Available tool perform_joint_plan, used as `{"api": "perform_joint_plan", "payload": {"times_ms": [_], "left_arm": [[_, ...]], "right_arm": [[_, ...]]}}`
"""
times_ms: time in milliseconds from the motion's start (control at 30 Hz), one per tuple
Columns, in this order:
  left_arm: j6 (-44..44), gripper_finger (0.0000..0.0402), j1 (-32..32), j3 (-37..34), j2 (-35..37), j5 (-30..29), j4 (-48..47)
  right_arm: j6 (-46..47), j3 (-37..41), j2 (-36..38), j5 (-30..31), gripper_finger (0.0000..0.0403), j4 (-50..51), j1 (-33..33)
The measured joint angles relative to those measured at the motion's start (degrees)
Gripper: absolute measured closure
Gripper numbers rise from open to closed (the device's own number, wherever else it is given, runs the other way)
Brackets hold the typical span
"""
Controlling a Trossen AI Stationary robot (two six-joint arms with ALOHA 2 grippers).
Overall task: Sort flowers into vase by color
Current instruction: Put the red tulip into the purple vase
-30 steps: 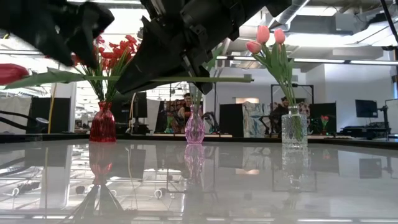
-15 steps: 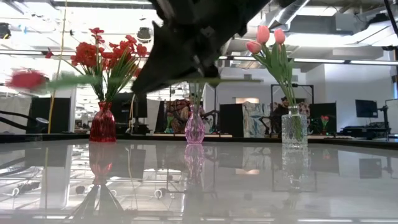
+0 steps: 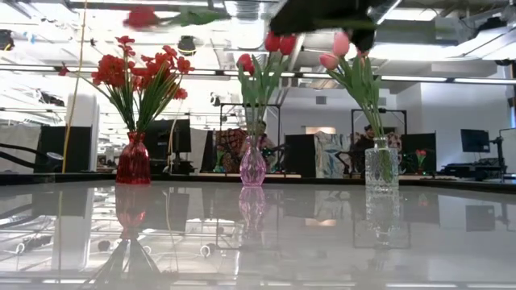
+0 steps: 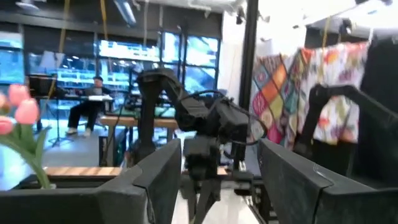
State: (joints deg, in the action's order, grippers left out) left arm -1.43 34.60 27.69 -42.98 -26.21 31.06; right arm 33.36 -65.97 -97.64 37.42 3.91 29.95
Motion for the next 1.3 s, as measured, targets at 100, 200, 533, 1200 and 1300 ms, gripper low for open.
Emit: {"api": "perform_joint_plan", "payload": {"times_ms": [100, 200, 533, 1200, 1300], "left_arm": [[1.57, 0.0203, -0.9, -2.6, 0.38, -0.05, 4.02], [3.79, 0.0203, -1.5, -3.52, -0.63, 0.28, 4.03], [11.17, 0.0203, -1.7, -3.61, -9.89, -3.96, 6.52], [11.76, 0.0203, -8.83, -3.4, -41.08, 1.97, 51.46], [11.44, 0.0203, -9.97, -2.48, -41.62, 5.18, 51.38]], "right_arm": [[-1.0, 3.42, 3.43, 4.76, 0.0375, -5.54, 1.23], [-4.71, 5.51, 5.58, 8.76, 0.0375, -11.65, 1.83], [-16.75, 5.59, 5.68, 12.66, 0.0375, -27.27, 0.87], [-22.44, 5.54, -4.86, -7.71, 0.0375, -55.99, -4.1], [-22.45, 5.55, -4.86, -7.75, 0.0375, -56.09, -4.35]]}}
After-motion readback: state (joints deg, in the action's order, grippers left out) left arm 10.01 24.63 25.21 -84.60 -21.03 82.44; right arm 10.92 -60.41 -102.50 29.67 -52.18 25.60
